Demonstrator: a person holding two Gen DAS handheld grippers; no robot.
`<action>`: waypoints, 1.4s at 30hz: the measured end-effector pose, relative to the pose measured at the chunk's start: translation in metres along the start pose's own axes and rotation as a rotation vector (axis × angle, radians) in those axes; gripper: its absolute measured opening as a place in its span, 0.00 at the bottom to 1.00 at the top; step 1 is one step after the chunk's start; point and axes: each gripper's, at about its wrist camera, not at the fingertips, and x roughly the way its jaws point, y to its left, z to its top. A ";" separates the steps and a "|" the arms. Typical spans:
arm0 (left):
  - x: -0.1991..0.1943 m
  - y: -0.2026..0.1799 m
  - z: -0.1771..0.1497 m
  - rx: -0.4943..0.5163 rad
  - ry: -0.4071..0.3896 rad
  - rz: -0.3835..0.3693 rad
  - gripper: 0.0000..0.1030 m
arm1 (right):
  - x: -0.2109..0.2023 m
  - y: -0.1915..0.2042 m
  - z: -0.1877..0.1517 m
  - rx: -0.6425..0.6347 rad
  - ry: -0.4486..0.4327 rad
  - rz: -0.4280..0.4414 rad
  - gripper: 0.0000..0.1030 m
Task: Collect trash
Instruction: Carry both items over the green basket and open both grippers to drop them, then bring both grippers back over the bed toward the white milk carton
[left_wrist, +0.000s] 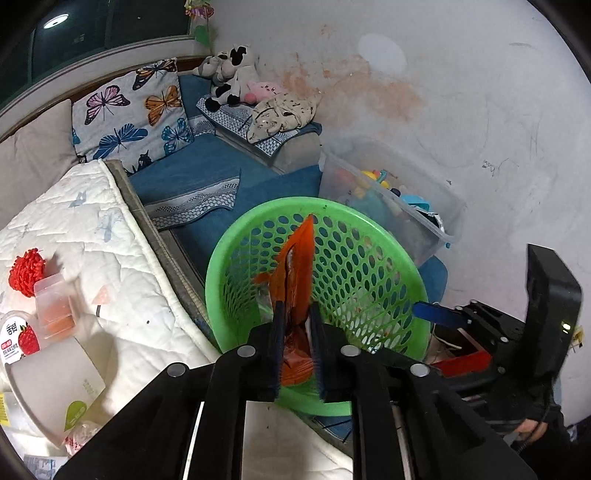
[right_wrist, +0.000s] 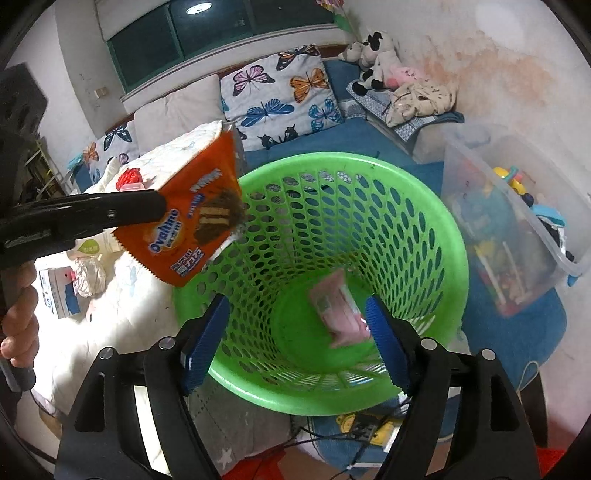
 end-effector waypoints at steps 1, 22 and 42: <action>0.002 0.000 -0.001 -0.006 0.004 -0.001 0.22 | -0.002 0.000 -0.001 -0.003 -0.004 -0.004 0.76; -0.041 0.019 -0.018 -0.051 -0.079 0.039 0.52 | -0.015 0.017 -0.004 -0.025 -0.027 -0.004 0.79; -0.146 0.119 -0.122 -0.232 -0.161 0.339 0.86 | -0.007 0.115 -0.003 -0.148 -0.007 0.139 0.82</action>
